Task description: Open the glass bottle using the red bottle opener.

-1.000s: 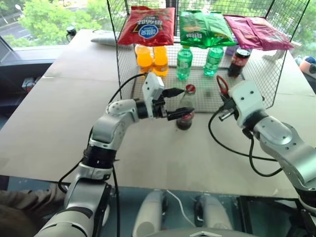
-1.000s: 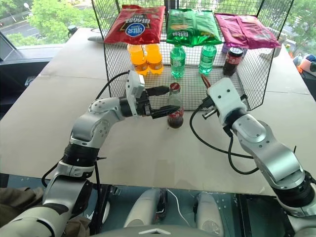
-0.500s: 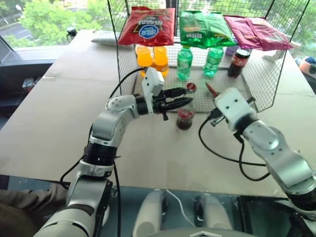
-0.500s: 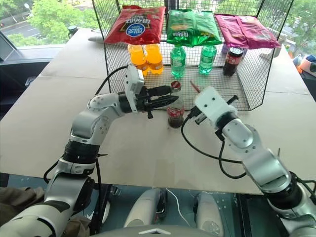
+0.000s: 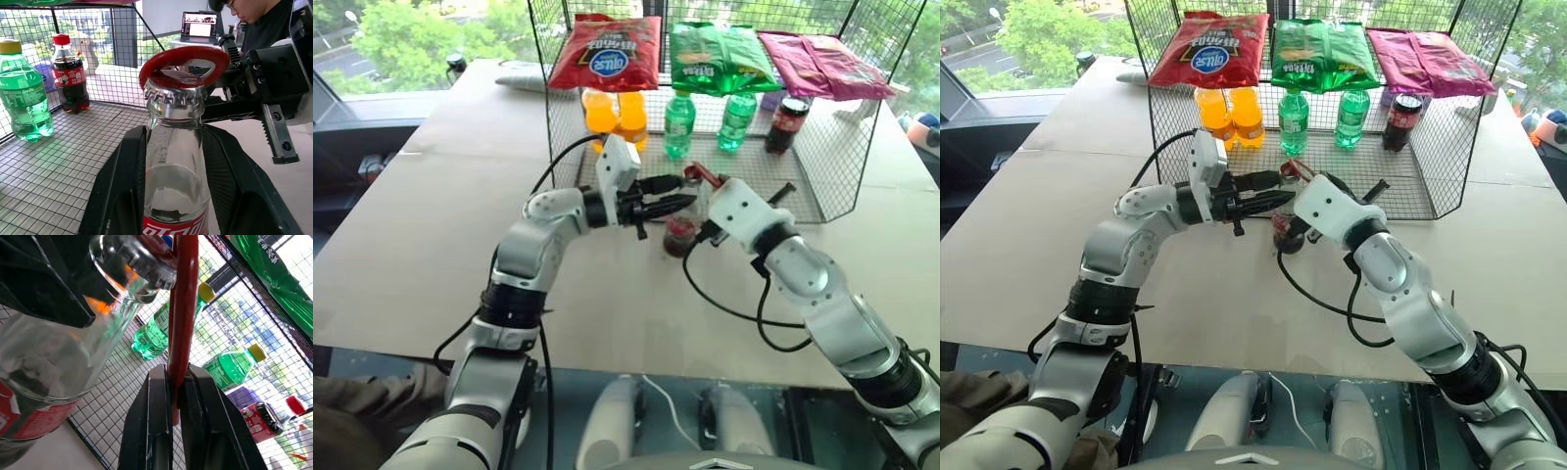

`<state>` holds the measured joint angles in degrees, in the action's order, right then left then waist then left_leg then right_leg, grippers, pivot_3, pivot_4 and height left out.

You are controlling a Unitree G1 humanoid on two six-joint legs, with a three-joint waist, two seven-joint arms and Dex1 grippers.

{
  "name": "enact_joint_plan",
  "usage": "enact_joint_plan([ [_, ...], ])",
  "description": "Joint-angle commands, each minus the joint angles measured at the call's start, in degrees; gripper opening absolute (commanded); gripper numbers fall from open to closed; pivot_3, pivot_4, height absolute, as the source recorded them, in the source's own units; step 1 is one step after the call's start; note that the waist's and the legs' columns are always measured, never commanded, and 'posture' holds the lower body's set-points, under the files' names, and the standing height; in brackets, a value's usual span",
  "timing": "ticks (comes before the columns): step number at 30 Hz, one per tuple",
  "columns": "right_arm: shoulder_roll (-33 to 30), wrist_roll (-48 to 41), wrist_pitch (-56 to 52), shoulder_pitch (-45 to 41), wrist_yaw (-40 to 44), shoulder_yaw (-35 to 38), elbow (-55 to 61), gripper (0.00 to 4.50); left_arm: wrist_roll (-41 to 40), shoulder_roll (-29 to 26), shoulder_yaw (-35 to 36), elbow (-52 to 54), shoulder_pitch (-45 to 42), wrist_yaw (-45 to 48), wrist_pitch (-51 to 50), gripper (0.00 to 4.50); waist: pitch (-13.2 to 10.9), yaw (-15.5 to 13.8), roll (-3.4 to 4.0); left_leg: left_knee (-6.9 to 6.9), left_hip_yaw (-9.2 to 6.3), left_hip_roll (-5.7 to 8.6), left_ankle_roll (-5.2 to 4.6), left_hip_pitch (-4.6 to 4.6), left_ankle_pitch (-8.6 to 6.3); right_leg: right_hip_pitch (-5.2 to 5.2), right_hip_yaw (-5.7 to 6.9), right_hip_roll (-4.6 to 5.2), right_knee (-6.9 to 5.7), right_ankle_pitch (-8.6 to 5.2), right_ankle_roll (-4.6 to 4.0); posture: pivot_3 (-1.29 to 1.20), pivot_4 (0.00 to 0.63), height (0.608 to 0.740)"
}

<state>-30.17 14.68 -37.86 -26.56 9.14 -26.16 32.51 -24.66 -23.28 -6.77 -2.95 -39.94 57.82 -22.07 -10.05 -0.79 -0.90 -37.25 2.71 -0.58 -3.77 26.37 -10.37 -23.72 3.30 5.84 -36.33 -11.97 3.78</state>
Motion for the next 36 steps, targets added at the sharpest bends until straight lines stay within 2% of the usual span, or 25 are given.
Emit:
enact_joint_plan([
  [1,0.37,4.31,3.0,-0.58,1.27,-1.21,-0.04,0.0,0.29,0.63,-0.16,0.81,-0.77,0.02,0.13,2.69,0.0,0.09,0.0,0.0,0.0,0.01,0.0,0.0,0.0,0.0,0.0,0.0,0.0,0.0,0.0,0.0,0.15,0.74],
  [8,4.39,9.78,4.8,0.14,1.94,-1.75,-1.51,0.0,0.97,1.16,-0.41,0.99,-1.04,-0.64,-0.18,2.69,0.0,0.17,0.0,-0.01,0.01,-0.01,0.02,-0.04,0.01,-0.03,-0.01,-0.03,-0.11,-0.01,0.0,0.0,0.15,0.74],
  [20,6.79,15.47,5.92,1.75,3.18,1.43,-2.37,0.0,3.38,2.14,-0.69,-1.11,-2.3,-0.96,0.51,2.69,0.0,0.11,0.0,-0.05,0.0,0.0,0.03,-0.04,0.01,-0.05,-0.02,-0.03,-0.19,-0.01,0.0,0.0,0.15,0.74],
  [22,7.22,15.76,6.1,1.65,3.3,2.25,-2.62,0.0,3.66,2.52,-0.72,-1.38,-2.63,-0.95,0.86,2.2,0.0,0.12,0.0,-0.05,0.02,0.0,0.03,-0.04,0.01,-0.04,-0.03,-0.03,-0.19,-0.01,0.0,0.0,0.15,0.74],
  [24,7.28,16.08,6.27,1.47,3.58,3.07,-2.92,0.0,3.85,2.89,-0.64,-1.66,-3.02,-0.96,1.21,1.99,0.0,0.12,0.0,-0.06,0.01,0.0,0.03,-0.04,0.01,-0.04,-0.03,-0.03,-0.19,-0.01,0.0,0.0,0.15,0.74],
  [36,7.96,17.14,7.98,1.31,5.59,6.02,-4.17,0.0,4.78,3.16,0.94,-3.44,-4.67,-2.0,1.94,1.99,0.0,0.18,0.0,-0.06,0.01,0.02,0.03,-0.04,0.02,-0.05,-0.03,-0.03,-0.2,-0.01,0.0,0.0,0.15,0.74],
])
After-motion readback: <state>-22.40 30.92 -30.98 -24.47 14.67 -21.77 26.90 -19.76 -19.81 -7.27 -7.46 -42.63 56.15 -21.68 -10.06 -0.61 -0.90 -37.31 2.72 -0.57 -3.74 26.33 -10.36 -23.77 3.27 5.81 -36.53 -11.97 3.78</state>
